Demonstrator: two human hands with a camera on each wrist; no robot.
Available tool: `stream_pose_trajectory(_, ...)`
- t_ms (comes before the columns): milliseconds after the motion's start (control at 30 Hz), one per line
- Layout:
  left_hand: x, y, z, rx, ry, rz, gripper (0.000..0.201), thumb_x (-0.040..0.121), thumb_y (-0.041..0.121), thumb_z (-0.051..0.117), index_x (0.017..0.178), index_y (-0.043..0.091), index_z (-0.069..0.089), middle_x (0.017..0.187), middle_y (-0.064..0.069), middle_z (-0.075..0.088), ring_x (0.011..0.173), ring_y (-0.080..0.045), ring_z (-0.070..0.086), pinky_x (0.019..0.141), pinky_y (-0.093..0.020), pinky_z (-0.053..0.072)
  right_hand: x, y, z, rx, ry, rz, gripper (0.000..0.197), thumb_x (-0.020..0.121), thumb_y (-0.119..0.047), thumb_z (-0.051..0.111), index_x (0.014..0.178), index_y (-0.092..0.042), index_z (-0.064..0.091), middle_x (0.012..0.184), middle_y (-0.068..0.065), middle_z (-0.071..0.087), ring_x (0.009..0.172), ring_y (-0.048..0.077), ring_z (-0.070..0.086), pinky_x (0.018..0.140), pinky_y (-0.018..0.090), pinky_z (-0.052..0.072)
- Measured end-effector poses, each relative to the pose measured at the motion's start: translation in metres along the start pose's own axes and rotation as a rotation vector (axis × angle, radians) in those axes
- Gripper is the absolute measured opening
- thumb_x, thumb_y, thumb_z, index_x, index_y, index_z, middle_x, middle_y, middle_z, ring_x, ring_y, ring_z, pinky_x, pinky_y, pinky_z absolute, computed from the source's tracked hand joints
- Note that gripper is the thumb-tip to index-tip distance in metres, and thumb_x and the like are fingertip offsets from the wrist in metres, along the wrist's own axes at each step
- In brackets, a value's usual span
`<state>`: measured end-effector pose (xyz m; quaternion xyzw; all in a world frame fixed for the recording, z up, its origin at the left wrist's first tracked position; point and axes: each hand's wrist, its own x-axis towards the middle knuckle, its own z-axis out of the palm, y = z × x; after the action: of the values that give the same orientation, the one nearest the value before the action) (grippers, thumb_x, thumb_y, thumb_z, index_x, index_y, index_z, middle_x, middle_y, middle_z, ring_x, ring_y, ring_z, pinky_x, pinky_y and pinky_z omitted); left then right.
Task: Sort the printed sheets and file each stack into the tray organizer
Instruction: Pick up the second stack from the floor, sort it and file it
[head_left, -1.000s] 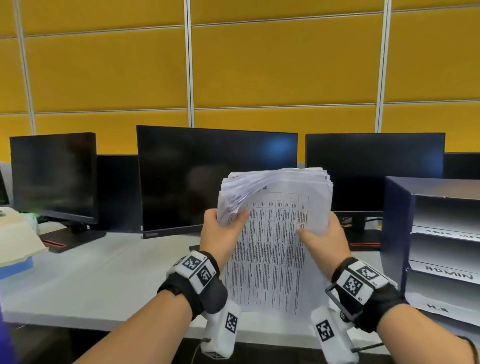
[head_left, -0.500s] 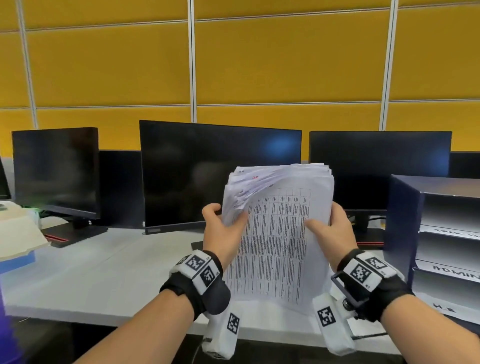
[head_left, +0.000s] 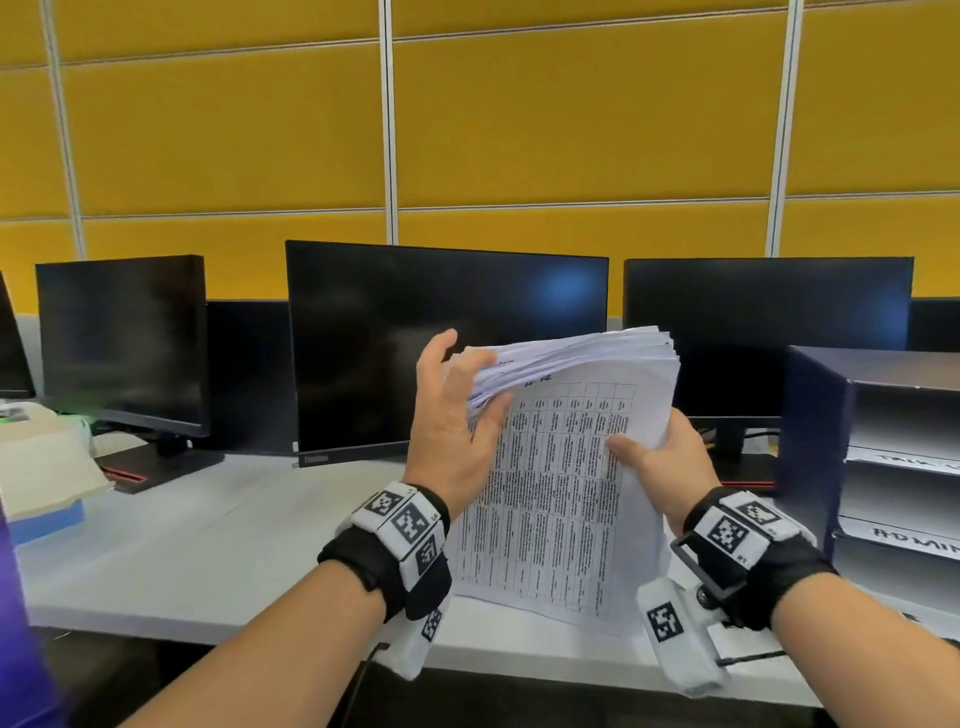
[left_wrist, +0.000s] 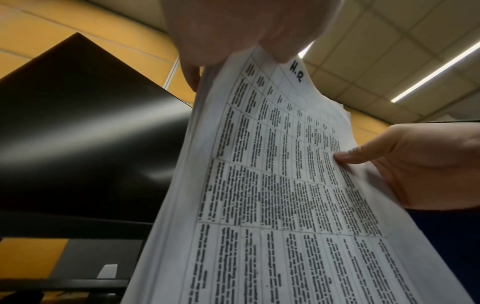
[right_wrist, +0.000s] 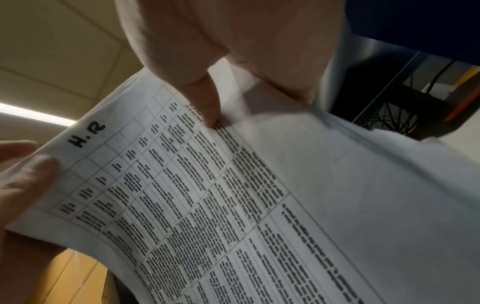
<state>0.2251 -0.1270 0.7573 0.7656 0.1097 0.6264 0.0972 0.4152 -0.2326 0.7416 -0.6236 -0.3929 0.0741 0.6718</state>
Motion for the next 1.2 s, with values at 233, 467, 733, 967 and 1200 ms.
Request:
stream_pose_trajectory(233, 0.001, 0.002, -0.005, 0.004, 0.030, -0.121, 0.022, 0.092, 0.032, 0.053, 0.100, 0.018, 0.067, 0.129, -0.001, 0.051, 0.125, -0.010, 0.044, 0.107, -0.029, 0.035, -0.001, -0.002, -0.001, -0.011, -0.018, 0.014, 0.043, 0.085, -0.008, 0.066, 0.124, -0.011, 0.049, 0.114, 0.005, 0.062, 0.106, 0.024, 0.060, 0.094, 0.048, 0.049)
stream_pose_trajectory(467, 0.023, 0.002, -0.018, 0.204, 0.010, -0.069, 0.014, 0.094, 0.014, 0.058, 0.089, 0.007, 0.069, 0.094, 0.001, 0.062, 0.088, -0.013, 0.057, 0.083, -0.031, 0.050, -0.003, -0.003, -0.001, -0.036, -0.028, 0.006, 0.042, 0.087, -0.006, 0.063, 0.125, -0.011, 0.048, 0.115, 0.007, 0.062, 0.108, 0.024, 0.059, 0.096, 0.048, 0.048)
stream_pose_trajectory(733, 0.039, 0.004, -0.026, 0.219, 0.054, -0.321, 0.016, 0.095, 0.011, 0.053, 0.082, 0.007, 0.062, 0.086, -0.005, 0.060, 0.082, -0.019, 0.055, 0.073, -0.032, 0.045, -0.005, -0.004, 0.000, -0.080, -0.022, -0.025, 0.034, 0.087, -0.005, 0.062, 0.120, -0.011, 0.052, 0.112, 0.005, 0.064, 0.105, 0.022, 0.060, 0.095, 0.043, 0.048)
stream_pose_trajectory(967, 0.035, -0.005, -0.029, 0.159, 0.127, -0.540, 0.017, 0.096, 0.012, 0.051, 0.082, 0.011, 0.061, 0.079, 0.005, 0.056, 0.070, -0.004, 0.048, 0.056, -0.016, 0.033, -0.007, -0.005, -0.002, -0.074, -0.024, -0.012, 0.034, 0.088, -0.003, 0.061, 0.121, -0.011, 0.053, 0.111, 0.005, 0.063, 0.104, 0.021, 0.059, 0.088, 0.037, 0.046)
stream_pose_trajectory(1200, 0.027, -0.005, -0.027, 0.226, 0.056, -0.329, 0.009, 0.093, 0.019, 0.059, 0.085, 0.014, 0.058, 0.092, 0.003, 0.056, 0.081, -0.009, 0.052, 0.065, -0.013, 0.037, -0.005, -0.002, -0.003, -0.056, -0.006, 0.030, 0.037, 0.088, -0.004, 0.061, 0.123, -0.011, 0.052, 0.114, 0.007, 0.063, 0.107, 0.025, 0.060, 0.095, 0.048, 0.048)
